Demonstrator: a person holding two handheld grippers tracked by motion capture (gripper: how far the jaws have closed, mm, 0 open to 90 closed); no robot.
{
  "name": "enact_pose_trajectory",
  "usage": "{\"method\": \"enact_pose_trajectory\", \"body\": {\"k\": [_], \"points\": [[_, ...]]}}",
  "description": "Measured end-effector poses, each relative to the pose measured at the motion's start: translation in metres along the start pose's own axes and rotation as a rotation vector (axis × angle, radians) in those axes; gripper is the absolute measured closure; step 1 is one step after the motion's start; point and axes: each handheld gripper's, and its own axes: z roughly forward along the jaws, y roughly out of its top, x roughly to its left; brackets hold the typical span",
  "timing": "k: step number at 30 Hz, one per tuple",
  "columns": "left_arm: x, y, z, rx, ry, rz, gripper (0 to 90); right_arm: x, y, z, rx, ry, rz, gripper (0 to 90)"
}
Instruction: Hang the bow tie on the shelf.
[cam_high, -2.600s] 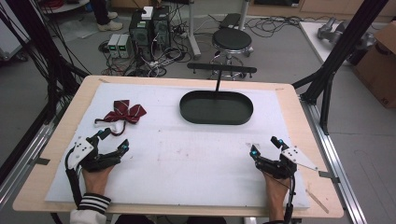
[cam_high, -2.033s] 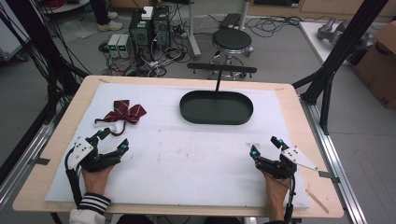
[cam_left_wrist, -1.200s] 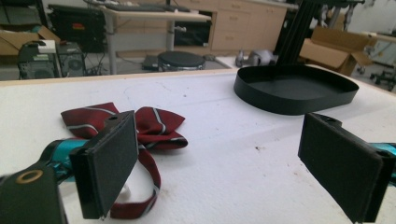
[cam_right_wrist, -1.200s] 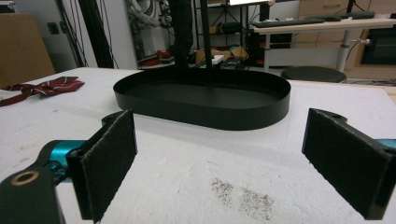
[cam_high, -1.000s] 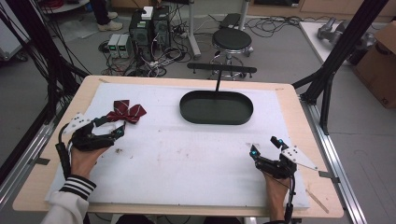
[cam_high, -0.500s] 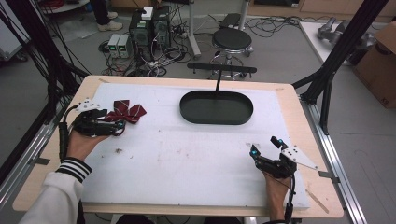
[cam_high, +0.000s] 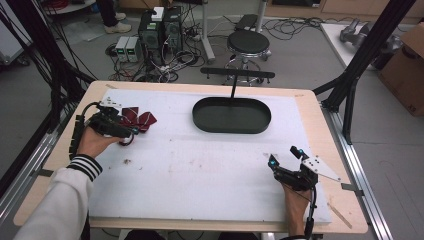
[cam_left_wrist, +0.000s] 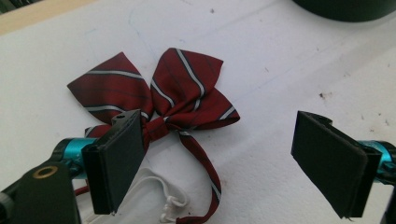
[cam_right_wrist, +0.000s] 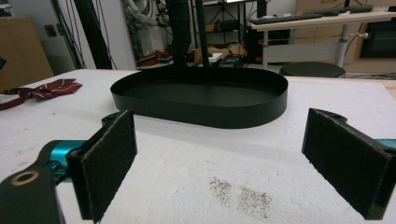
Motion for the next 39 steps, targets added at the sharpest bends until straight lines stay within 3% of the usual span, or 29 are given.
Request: {"method": "enact_pose_trajectory", "body": {"k": [9, 12, 18, 25, 31, 39], "points": [[0.001, 0.001, 0.014, 0.099, 0.03, 0.011, 23.2, 0.0, 0.0, 0.0, 0.006, 0.003, 0.006, 9.2], [0.003, -0.002, 0.02, 0.129, 0.014, -0.006, 24.1, 0.0, 0.0, 0.0, 0.006, 0.003, 0.007, 9.2], [0.003, -0.001, 0.03, 0.182, 0.054, -0.021, 26.2, 0.0, 0.0, 0.0, 0.002, 0.004, 0.01, 9.2], [0.0, 0.002, 0.035, 0.24, 0.088, -0.029, 36.0, -0.001, 0.0, 0.0, 0.005, 0.005, 0.016, 9.2], [-0.002, 0.003, 0.042, 0.3, 0.092, -0.03, 39.9, -0.001, 0.0, 0.0, 0.003, 0.005, 0.008, 9.2], [0.0, 0.003, 0.047, 0.33, 0.074, -0.068, 53.3, 0.0, 0.0, 0.0, 0.001, 0.006, 0.009, 9.2]]}}
